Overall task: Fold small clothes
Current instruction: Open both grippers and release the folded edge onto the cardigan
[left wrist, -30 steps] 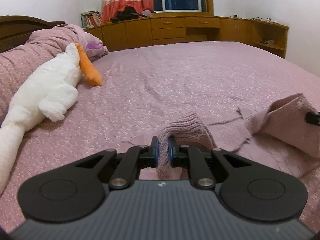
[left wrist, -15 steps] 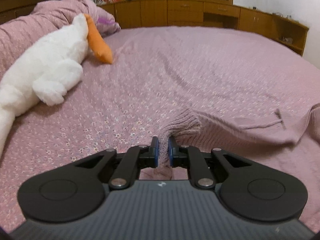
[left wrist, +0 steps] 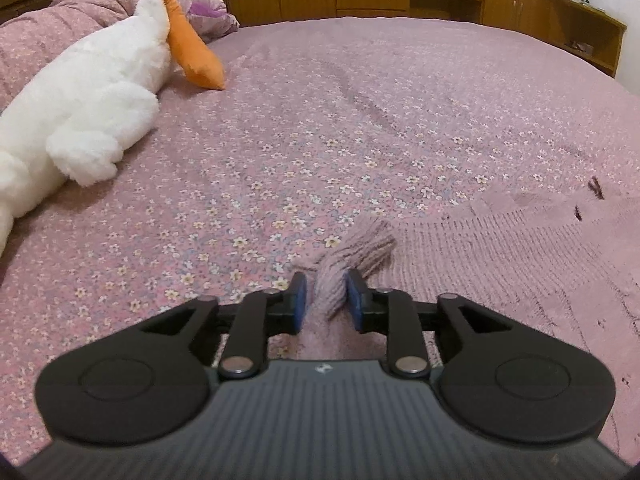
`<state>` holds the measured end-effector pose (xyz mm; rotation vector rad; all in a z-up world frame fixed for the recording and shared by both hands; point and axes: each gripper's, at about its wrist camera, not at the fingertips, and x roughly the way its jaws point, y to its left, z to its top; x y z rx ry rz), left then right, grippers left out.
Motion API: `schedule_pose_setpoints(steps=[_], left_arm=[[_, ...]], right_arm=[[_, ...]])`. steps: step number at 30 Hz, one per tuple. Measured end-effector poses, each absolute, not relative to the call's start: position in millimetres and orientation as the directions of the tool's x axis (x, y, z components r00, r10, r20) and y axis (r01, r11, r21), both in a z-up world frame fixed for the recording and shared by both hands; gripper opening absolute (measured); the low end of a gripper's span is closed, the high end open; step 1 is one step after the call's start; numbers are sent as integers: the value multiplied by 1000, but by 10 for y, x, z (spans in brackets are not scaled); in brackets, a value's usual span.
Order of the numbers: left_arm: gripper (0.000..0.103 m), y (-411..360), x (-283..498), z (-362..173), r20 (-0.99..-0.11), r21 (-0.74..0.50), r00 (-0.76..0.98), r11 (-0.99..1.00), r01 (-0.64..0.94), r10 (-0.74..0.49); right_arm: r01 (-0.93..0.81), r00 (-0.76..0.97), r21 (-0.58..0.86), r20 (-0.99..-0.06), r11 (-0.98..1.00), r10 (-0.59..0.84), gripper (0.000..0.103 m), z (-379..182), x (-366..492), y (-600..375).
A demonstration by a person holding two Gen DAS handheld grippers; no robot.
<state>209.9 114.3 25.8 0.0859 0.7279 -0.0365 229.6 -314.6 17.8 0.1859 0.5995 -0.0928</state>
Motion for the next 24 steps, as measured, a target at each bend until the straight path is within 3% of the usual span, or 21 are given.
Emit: schedule_pose_setpoints(steps=[4,10,15,24], left_arm=[[37,1252,2045,359,-649,30,761,999,17,7],[37,1320,1998,432,-648,2,762,1000,-12,10],[37,1226,1977,390,-657,15,754,1000,14,-1],[39,1236,2075,170,-692,42,721,999,-8,35]], right_arm=[[182,838,260,-546,948,-12,27,244,2256,-3330],[155,837,238,-547,959,1,29,390,2029,-3285],[73,853,213,-520,974,50,48,491,1798,-3069],[67,807,180,-589,981,53,52,82,1994,-2957]])
